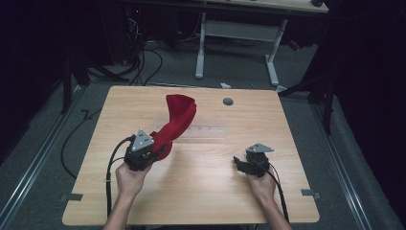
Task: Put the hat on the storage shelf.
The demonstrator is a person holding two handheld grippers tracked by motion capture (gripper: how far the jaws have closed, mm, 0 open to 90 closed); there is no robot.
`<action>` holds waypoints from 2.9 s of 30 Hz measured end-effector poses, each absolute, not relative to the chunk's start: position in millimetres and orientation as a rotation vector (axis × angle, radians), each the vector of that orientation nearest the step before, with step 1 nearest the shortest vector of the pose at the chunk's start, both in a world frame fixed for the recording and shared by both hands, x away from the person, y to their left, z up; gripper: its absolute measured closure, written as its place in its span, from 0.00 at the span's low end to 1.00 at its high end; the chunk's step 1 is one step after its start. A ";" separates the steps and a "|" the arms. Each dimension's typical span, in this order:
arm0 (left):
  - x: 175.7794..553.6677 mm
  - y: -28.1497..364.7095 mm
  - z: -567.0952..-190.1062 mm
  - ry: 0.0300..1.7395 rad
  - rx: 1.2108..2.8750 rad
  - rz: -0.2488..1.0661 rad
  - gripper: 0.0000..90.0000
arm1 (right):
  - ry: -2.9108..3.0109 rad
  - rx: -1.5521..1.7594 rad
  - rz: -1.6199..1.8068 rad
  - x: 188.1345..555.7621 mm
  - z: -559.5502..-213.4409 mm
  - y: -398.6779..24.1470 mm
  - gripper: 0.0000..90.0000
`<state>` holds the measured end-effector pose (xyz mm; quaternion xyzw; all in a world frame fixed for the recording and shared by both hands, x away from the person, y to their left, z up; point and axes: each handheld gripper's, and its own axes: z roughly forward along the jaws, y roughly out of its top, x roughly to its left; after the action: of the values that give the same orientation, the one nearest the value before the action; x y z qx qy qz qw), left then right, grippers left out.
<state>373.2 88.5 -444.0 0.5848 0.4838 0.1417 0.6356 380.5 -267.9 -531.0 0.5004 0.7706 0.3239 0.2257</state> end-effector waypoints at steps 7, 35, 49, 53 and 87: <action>383.9 95.8 -437.8 1.119 1.252 0.330 0.95 | 2.122 1.387 0.895 381.0 -531.1 -267.9 0.41; 444.2 116.7 -413.1 1.205 1.116 0.363 0.95 | 2.129 1.381 0.897 380.4 -531.2 -267.5 0.40; 467.7 113.4 -431.8 1.235 1.143 0.415 0.95 | 2.133 1.376 0.900 379.9 -531.2 -267.1 0.40; 471.9 113.6 -434.8 1.245 1.139 0.426 0.95 | 2.133 1.374 0.900 380.0 -531.3 -267.1 0.40; 475.3 113.1 -467.0 1.336 1.124 0.390 0.83 | 2.134 1.374 0.900 379.7 -531.3 -266.9 0.40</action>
<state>475.3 113.1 -467.0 0.4899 0.5823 0.1698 0.6262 379.7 -266.9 -531.3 0.4974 0.7727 0.3259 0.2222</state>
